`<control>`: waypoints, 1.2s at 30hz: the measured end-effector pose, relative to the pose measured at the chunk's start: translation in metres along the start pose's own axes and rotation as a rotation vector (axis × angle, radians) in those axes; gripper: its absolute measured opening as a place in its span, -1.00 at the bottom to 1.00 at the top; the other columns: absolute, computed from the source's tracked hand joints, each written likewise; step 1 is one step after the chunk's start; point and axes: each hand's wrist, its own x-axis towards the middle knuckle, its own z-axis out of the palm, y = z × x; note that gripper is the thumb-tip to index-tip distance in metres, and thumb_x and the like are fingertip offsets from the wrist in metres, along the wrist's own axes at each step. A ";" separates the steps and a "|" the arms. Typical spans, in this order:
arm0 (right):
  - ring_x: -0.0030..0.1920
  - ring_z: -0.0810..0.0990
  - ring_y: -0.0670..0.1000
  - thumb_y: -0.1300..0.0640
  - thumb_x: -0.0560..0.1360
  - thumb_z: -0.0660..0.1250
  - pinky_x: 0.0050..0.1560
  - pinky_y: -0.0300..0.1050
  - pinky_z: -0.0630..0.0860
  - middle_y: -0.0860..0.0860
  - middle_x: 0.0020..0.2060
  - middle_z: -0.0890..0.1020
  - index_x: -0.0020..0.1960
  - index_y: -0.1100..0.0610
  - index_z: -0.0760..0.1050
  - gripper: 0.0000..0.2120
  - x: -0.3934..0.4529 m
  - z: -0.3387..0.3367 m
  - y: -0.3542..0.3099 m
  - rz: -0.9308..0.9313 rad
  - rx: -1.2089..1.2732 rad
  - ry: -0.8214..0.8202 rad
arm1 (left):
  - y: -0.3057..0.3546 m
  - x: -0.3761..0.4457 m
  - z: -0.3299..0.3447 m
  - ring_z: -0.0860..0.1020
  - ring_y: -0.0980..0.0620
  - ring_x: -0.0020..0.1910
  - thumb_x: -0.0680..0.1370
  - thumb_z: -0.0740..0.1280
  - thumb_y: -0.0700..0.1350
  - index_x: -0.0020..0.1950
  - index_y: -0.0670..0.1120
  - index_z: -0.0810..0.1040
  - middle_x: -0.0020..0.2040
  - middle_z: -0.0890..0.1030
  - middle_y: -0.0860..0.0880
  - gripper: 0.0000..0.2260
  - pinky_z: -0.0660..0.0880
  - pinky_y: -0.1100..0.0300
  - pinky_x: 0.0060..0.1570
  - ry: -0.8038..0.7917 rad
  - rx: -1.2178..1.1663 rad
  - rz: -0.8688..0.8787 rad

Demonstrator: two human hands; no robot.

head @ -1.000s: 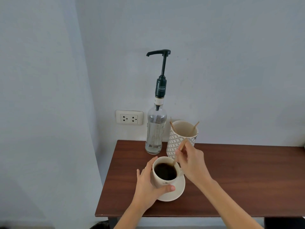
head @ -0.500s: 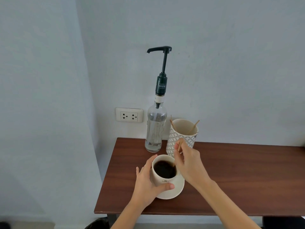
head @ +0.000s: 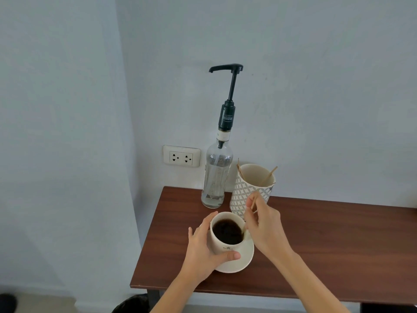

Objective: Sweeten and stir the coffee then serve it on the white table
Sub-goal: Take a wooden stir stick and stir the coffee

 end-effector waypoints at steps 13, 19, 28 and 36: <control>-0.39 0.57 0.04 0.26 0.62 0.22 -0.34 -0.01 0.57 0.05 -0.35 0.57 -0.06 0.08 0.36 -0.88 0.000 0.003 0.004 0.039 0.030 0.034 | 0.001 -0.001 0.000 0.33 0.27 0.42 0.19 0.55 0.36 0.41 0.28 0.26 0.31 0.45 0.38 -0.13 -0.14 -0.21 0.54 0.006 0.011 0.002; -0.39 0.68 0.05 0.28 0.61 0.23 -0.28 -0.10 0.68 0.11 -0.38 0.65 -0.08 0.09 0.38 -0.86 -0.012 0.012 -0.012 0.212 0.369 -0.021 | 0.002 -0.002 -0.001 0.37 0.27 0.40 0.20 0.57 0.29 0.41 0.26 0.28 0.29 0.49 0.35 -0.15 -0.17 -0.21 0.53 0.000 -0.013 0.009; -0.39 0.57 0.05 0.29 0.62 0.20 -0.31 -0.03 0.56 0.07 -0.32 0.57 -0.04 0.03 0.31 -0.82 -0.007 0.003 0.005 0.023 0.053 0.024 | 0.003 -0.002 -0.001 0.34 0.28 0.41 0.20 0.57 0.31 0.41 0.27 0.27 0.30 0.46 0.37 -0.15 -0.14 -0.21 0.54 0.005 0.002 0.012; -0.30 0.71 -0.03 0.26 0.62 0.24 -0.19 -0.20 0.68 0.08 -0.34 0.68 -0.04 0.07 0.38 -0.88 -0.007 0.019 -0.008 0.112 0.336 -0.013 | 0.004 -0.003 -0.001 0.36 0.33 0.37 0.21 0.58 0.26 0.34 0.37 0.26 0.26 0.49 0.40 -0.20 -0.19 -0.15 0.52 0.005 -0.013 0.022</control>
